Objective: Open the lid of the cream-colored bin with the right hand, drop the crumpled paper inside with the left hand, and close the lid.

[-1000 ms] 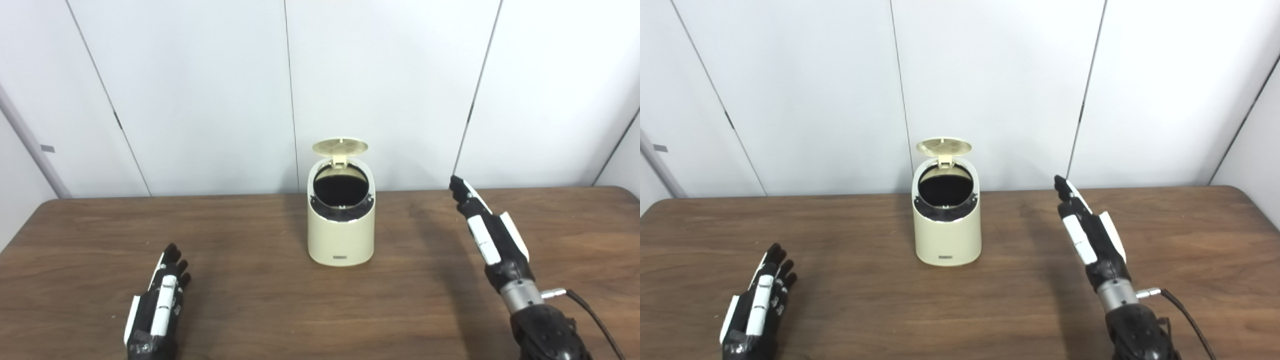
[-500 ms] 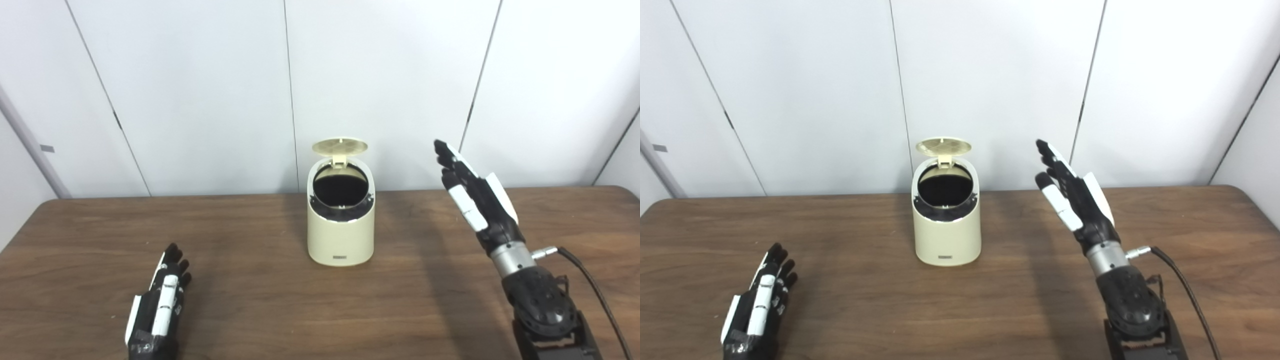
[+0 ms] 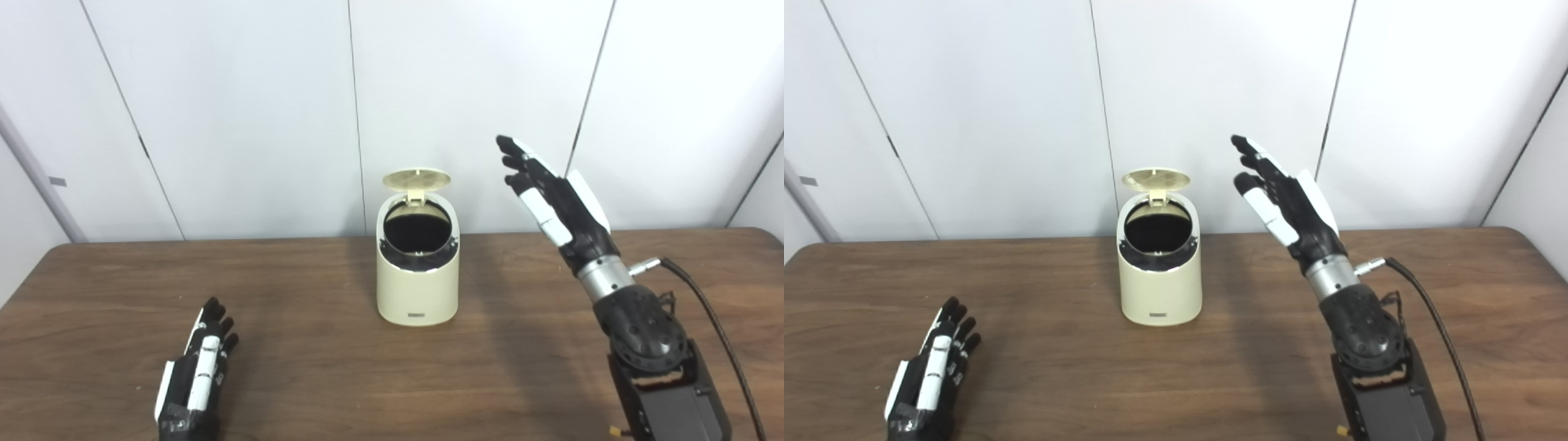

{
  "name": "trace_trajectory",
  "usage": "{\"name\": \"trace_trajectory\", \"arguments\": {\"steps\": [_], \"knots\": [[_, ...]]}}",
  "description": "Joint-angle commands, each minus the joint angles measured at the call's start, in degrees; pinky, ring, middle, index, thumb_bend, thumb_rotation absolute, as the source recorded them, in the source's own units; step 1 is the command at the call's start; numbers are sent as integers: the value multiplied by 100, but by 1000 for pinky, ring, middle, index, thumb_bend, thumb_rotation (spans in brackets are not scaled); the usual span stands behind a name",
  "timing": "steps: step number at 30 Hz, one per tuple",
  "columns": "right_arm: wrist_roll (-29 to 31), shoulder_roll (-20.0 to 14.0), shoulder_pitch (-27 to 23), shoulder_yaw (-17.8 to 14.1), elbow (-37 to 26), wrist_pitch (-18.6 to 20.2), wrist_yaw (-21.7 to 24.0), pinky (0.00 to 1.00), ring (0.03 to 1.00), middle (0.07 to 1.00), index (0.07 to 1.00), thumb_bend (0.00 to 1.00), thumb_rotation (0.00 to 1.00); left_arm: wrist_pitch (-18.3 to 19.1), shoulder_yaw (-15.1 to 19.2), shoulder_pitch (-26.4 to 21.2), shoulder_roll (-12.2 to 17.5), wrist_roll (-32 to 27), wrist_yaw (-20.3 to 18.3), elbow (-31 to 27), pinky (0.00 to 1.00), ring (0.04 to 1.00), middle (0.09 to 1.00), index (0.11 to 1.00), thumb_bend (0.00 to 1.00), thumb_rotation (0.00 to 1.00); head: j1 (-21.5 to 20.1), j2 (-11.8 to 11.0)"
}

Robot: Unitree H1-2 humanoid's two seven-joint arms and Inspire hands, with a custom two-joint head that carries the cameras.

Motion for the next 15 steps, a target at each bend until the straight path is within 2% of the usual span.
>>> {"name": "trace_trajectory", "arguments": {"steps": [1, 9, 15], "knots": [[-168, -95, -302, 36, -139, -5, -8, 844, 920, 927, 906, 647, 1000, -46, -21, -21, -13, 22, 17, 60, 967, 979, 990, 1000, 452, 735, -6, -3], [-561, -212, -503, 230, -159, 135, 138, 815, 906, 918, 897, 636, 1000, -109, -45, -40, -3, 12, -29, 131, 974, 983, 995, 1000, 457, 720, -6, 0], [-798, -296, -705, 424, -138, 252, 337, 835, 899, 915, 893, 603, 1000, -156, -43, -43, -23, -17, -35, 150, 981, 985, 994, 1000, 463, 711, 2, 16]]}}
